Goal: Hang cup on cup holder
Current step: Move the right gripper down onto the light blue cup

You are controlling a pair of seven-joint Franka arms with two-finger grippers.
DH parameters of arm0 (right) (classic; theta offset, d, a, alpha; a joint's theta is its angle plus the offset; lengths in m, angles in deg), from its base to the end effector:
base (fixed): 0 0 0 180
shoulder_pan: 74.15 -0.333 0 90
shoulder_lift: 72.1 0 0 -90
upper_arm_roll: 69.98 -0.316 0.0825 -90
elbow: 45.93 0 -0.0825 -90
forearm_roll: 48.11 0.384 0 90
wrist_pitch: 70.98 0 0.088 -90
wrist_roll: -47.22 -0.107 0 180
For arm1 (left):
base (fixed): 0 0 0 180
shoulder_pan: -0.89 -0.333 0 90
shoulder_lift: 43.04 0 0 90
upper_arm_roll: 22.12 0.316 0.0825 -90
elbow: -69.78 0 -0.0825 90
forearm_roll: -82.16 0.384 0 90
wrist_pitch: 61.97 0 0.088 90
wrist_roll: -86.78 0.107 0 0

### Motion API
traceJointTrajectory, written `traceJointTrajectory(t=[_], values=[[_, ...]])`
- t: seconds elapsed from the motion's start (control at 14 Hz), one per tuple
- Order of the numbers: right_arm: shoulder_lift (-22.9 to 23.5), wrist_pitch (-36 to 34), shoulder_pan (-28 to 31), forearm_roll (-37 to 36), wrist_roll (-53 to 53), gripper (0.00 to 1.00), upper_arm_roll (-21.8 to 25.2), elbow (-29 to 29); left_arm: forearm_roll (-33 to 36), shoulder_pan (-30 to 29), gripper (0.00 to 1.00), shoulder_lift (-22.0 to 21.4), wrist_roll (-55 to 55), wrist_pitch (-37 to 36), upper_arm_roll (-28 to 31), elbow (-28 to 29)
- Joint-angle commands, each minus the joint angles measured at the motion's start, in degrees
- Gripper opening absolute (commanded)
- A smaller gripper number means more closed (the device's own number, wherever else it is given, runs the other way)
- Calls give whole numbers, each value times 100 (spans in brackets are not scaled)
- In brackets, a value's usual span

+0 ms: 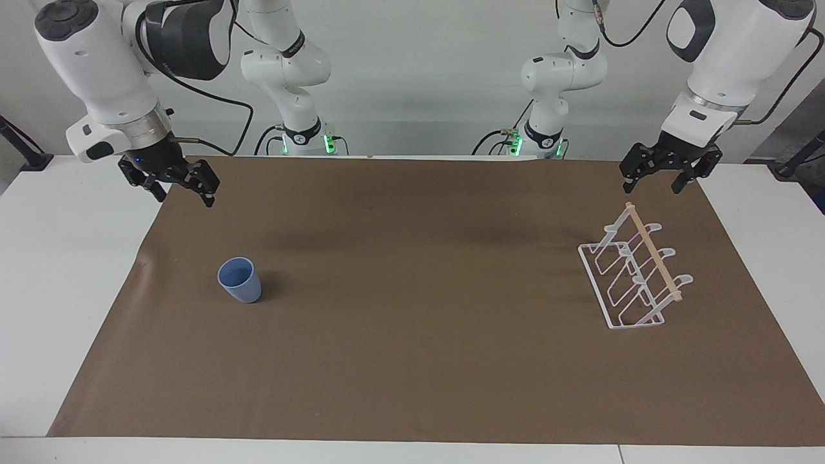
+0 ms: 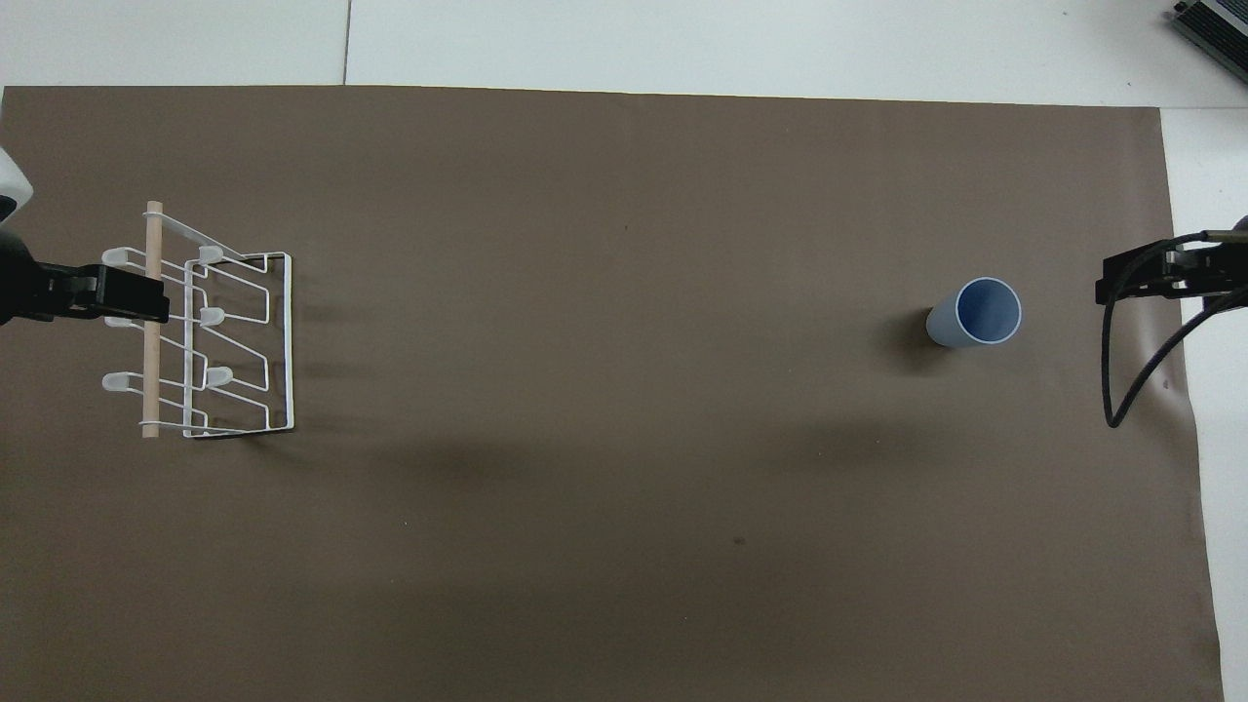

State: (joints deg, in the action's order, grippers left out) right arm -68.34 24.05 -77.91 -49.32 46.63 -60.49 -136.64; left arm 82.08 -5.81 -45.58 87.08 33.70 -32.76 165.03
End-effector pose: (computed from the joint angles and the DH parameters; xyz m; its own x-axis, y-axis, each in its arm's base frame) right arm 0.5783 -0.0571 0.5896 0.9941 -0.1078 0.0110 -0.1081 -0.9936 0.0318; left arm 0.5480 -0.0401 0.6139 0.9960 -0.0739 0.0508 -0.0737 -0.9973 -0.0071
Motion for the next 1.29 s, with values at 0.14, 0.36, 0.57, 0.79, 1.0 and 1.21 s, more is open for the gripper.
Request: traceJointTrajectory(t=[0.14,0.36,0.57,0.79,1.0,1.21], values=[[-121,104,-89,7,-47,100,-78,-131,-45,-59,100,-115,94,40,-17,99],[-121,104,-80,7,-90,100,-78,-139,-45,-59,100,-115,94,40,-17,99],[-226,654,-10,16,-2,100,-69,-480,-45,-59,100,-115,94,40,-17,99],[-420,1254,-53,16,-2,100,-69,-1061,-45,-59,100,-115,94,40,-17,99],[-297,1928,-98,33,120,100,-78,-1464,-45,-59,100,-115,94,40,-17,99],[124,2704,-405,279,235,100,-78,-1695,-45,-59,100,-115,94,40,-17,99]])
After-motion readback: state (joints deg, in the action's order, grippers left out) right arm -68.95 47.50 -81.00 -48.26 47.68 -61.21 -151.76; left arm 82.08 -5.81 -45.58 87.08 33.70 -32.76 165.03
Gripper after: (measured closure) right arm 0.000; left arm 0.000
